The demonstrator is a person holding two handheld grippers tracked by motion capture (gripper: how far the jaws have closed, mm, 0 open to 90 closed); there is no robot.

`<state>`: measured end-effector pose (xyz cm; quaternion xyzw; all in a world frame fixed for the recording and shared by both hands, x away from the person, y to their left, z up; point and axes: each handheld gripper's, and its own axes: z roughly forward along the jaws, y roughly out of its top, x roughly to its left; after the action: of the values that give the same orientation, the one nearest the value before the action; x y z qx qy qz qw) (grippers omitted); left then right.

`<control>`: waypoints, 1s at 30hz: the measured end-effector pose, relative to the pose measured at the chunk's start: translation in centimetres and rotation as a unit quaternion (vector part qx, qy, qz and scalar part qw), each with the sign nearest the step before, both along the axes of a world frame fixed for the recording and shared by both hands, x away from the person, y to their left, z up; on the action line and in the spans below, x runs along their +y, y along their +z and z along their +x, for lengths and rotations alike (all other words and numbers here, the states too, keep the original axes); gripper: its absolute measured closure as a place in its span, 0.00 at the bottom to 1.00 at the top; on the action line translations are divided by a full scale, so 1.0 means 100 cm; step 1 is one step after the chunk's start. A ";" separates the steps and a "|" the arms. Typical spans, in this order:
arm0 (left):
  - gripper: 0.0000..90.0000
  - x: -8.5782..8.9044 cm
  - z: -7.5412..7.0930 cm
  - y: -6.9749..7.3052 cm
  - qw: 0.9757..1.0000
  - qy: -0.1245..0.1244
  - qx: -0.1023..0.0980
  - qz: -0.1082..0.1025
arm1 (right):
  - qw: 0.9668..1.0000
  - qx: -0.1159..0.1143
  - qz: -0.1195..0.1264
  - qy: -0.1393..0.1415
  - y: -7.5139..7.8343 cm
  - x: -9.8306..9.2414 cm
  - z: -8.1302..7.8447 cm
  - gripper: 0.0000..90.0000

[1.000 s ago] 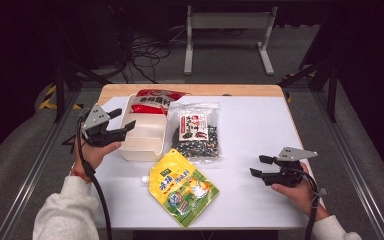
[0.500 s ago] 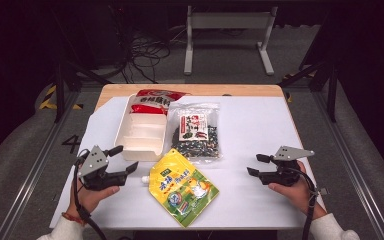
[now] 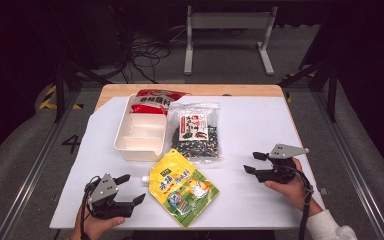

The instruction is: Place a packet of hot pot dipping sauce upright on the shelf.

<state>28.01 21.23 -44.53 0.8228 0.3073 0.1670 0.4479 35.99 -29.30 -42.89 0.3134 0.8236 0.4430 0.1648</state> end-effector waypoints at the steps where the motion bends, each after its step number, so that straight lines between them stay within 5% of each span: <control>1: 0.23 0.000 0.000 0.000 1.000 0.000 0.000 0.000 | 1.000 0.001 0.002 0.002 0.000 0.002 0.001 0.40; 15: 0.22 0.004 -0.004 -0.010 1.000 -0.005 0.007 0.001 | 1.000 0.027 0.006 0.013 -0.005 0.040 0.035 0.52; 25: 0.22 0.000 -0.004 -0.012 1.000 -0.017 0.009 0.010 | 0.998 0.059 -0.015 0.030 -0.020 0.077 0.057 0.40; 30: 0.22 0.003 -0.004 -0.012 1.000 -0.019 0.009 0.007 | 0.997 0.065 -0.018 0.021 -0.021 0.074 0.056 0.51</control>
<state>27.58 21.49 -45.72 0.8330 0.2942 0.1534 0.4427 41.57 -21.89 -44.99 0.3217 0.8467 0.4100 0.1072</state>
